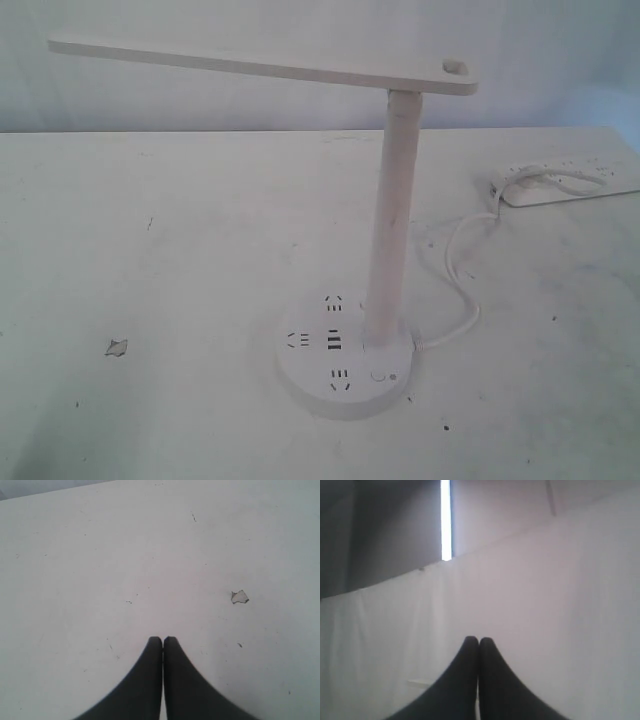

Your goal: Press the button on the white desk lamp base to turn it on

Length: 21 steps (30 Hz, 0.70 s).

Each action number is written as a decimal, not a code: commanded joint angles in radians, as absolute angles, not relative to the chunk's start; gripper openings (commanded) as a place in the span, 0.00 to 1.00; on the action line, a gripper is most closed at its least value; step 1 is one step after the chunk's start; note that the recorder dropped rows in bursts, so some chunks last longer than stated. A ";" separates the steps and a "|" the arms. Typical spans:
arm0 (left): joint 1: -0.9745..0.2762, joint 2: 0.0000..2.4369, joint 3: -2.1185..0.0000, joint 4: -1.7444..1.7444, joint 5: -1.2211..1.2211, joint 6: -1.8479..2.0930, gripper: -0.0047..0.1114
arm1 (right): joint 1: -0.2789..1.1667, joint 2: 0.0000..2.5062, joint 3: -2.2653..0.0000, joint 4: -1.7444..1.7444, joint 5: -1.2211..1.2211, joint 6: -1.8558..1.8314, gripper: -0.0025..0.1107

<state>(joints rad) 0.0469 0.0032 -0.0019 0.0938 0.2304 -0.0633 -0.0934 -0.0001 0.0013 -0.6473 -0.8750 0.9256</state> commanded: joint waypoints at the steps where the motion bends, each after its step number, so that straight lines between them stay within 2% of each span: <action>1: 0.047 0.000 0.000 0.084 0.233 -0.064 0.04 | -0.091 0.025 0.000 -0.746 -0.972 0.945 0.02; 6: 0.047 0.000 0.000 0.084 0.233 -0.064 0.04 | -0.091 0.221 0.000 -0.793 -0.994 0.887 0.02; 11: 0.047 0.000 0.000 0.084 0.233 -0.064 0.04 | -0.091 0.513 0.000 -0.830 -1.221 0.759 0.02; 15: 0.047 0.000 0.000 0.084 0.233 -0.064 0.04 | -0.089 0.727 0.000 -0.875 -1.221 0.677 0.02; 21: 0.047 0.000 0.000 0.084 0.233 -0.064 0.04 | -0.061 0.900 -0.025 -0.901 -1.221 0.619 0.02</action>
<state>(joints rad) 0.0469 0.0032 -0.0019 0.0938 0.2304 -0.0633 -0.0835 0.8652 -0.0069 -0.8947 -1.2068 0.6412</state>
